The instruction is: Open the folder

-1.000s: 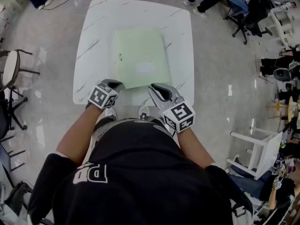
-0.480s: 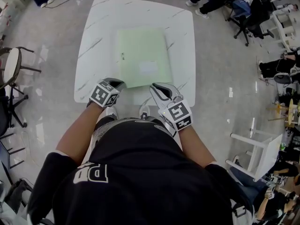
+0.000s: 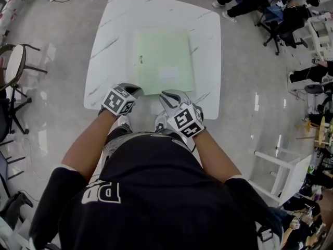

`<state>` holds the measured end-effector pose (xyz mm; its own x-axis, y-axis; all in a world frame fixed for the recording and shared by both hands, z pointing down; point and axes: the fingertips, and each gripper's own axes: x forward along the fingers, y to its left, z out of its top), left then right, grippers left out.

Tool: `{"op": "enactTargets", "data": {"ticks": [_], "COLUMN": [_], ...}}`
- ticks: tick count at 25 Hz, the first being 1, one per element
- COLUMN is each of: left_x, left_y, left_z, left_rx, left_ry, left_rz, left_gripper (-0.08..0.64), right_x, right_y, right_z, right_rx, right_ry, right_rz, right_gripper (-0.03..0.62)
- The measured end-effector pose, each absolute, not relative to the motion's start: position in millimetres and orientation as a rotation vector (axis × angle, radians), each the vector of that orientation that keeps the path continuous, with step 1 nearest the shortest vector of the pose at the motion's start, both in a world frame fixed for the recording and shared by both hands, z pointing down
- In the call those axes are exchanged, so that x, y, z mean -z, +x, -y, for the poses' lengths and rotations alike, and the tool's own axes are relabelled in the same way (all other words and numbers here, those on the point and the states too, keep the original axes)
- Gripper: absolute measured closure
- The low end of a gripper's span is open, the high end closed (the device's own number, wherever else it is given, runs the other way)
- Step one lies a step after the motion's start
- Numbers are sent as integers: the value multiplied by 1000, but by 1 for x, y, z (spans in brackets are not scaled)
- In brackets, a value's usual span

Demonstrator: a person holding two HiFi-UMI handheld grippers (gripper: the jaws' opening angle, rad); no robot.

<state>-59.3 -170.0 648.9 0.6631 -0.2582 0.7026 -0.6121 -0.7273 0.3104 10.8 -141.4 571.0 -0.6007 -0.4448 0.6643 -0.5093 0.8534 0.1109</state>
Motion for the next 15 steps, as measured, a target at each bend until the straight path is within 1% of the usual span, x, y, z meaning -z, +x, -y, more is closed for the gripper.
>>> {"op": "enactTargets", "data": {"ticks": [5,15], "left_x": [-648,-650], "left_y": [-58,-60], "left_z": [169,171], "left_rx": [-858,-845], "left_ry": [2335,2332], "left_rz": [678,685], "left_gripper": [509,509], "right_x": [-595,-630], "right_y": [-8,-44], "right_z": [141,136], "right_rx": [-36,281], "right_ry": [579,358], "right_rz": [2252,2109], "right_gripper": [568,566]}}
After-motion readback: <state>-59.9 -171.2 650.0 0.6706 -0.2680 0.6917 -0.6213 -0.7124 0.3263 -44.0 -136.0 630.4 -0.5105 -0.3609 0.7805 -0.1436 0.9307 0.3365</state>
